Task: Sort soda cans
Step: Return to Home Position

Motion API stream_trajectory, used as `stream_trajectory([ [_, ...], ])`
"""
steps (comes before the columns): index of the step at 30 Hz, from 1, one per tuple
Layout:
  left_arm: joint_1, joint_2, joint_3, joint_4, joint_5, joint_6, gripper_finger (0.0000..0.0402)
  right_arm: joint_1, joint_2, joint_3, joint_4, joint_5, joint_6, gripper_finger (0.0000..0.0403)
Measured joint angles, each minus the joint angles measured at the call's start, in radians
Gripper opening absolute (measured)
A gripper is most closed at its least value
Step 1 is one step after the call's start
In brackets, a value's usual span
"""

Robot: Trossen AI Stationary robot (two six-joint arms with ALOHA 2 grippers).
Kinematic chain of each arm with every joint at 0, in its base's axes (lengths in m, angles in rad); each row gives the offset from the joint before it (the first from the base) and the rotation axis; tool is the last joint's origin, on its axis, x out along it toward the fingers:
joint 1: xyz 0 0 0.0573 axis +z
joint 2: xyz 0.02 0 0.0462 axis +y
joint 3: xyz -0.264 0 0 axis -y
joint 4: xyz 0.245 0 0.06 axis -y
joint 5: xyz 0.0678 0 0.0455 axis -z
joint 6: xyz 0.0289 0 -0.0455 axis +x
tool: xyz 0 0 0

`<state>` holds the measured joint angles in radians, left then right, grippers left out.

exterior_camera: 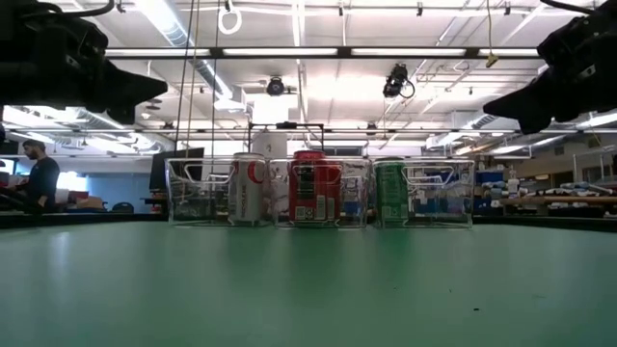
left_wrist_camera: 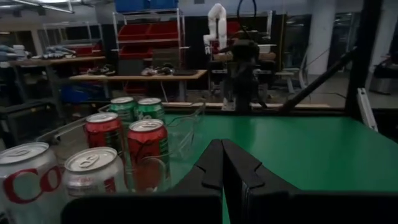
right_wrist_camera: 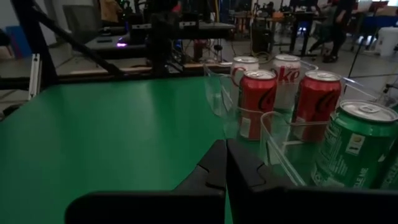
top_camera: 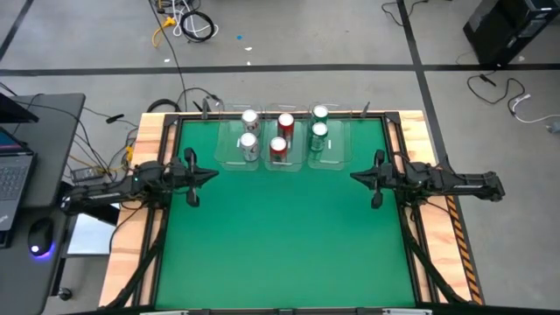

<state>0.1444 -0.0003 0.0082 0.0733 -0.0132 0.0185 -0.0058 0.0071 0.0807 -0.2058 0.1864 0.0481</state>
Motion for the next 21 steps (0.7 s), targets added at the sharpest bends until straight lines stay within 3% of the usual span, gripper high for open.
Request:
stream_trajectory([
  [15, 0.003, 0.000, 0.000, -0.047, -0.001, -0.057, 0.0001, -0.037, 0.005, -0.016, 0.072, 0.038, -0.048, 0.0000],
  [21, 0.003, 0.006, 0.000, -0.064, 0.001, -0.157, 0.0001, -0.037, 0.008, -0.016, 0.078, 0.090, -0.081, 0.0000],
])
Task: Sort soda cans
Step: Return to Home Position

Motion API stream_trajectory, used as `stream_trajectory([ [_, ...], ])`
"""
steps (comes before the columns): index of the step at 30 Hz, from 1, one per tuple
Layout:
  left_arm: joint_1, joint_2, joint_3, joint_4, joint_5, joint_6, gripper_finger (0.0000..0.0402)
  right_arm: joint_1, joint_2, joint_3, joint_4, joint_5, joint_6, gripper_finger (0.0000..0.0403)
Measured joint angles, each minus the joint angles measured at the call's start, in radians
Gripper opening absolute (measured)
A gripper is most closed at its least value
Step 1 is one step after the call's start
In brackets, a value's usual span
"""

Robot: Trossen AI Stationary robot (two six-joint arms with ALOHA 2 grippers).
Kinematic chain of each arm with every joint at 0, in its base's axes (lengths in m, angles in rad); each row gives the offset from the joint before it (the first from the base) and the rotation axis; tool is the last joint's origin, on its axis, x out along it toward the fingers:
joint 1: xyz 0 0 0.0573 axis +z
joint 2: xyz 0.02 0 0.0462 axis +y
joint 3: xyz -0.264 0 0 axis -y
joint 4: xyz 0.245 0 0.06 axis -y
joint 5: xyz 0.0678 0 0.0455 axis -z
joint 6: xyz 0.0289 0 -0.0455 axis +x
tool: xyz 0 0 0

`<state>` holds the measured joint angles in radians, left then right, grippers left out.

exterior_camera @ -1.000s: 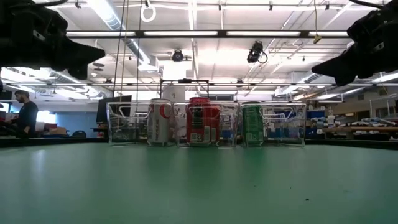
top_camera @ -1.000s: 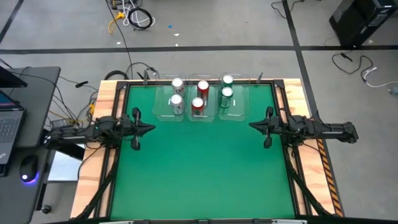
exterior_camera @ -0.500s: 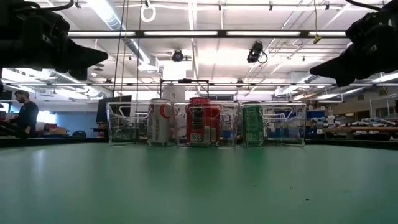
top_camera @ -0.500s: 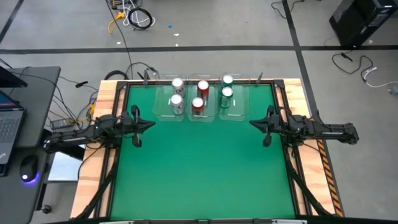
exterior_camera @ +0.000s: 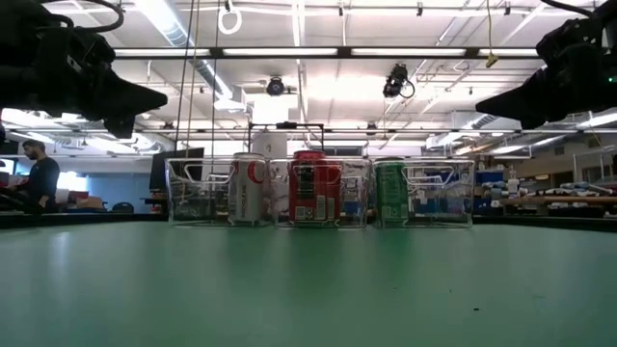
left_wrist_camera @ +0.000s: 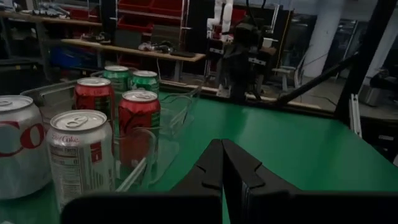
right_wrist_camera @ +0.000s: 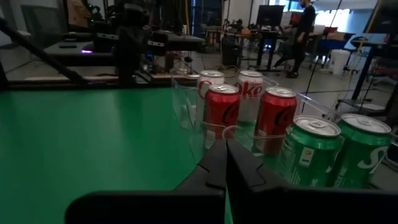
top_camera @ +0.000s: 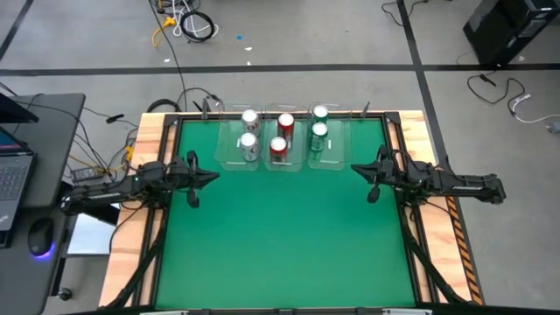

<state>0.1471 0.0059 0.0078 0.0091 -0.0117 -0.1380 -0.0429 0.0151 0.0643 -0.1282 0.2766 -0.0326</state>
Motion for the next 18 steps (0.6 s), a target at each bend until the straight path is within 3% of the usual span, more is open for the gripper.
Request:
stream_trajectory([
  [18, 0.000, 0.000, 0.000, 0.000, 0.001, 0.028, 0.0001, 0.000, 0.000, 0.000, 0.000, 0.001, 0.021, 0.0000],
])
